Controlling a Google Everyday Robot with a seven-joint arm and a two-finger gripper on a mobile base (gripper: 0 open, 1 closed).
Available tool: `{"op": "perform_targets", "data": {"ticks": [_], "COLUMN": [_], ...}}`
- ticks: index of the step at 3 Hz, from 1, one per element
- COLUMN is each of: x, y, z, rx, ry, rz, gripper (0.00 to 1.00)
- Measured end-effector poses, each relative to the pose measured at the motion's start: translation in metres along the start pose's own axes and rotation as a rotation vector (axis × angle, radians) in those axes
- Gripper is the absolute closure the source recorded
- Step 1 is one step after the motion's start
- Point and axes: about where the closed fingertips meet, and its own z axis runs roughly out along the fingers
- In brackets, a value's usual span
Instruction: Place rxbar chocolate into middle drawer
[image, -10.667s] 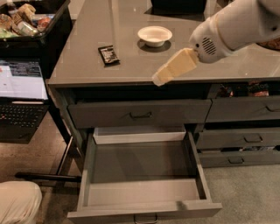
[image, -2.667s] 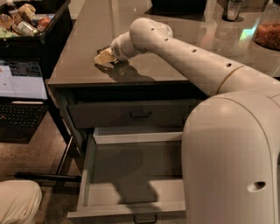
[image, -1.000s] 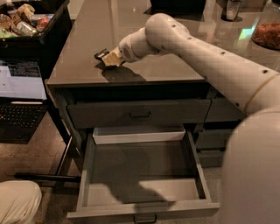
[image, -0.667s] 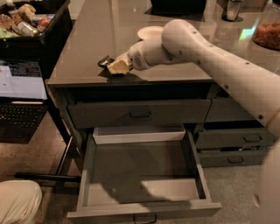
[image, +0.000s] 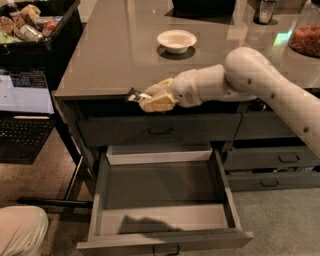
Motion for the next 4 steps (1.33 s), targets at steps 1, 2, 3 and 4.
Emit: {"op": "perform_targets", "data": {"ticks": [1,2,3,4], "x": [0.035,0.087,0.154,0.154], "y": [0.036,0.055,0.062,0.049], "z": [-0.019,-0.012,0.027,0.035], "rx": [-0.124,-0.173,-0.153,-0.092], "ry": [0.014,0.102,0.216,0.201], "rz": [-0.041,-0.021,0.071,0.078], "gripper": [1.0,1.0,1.0,1.0]}}
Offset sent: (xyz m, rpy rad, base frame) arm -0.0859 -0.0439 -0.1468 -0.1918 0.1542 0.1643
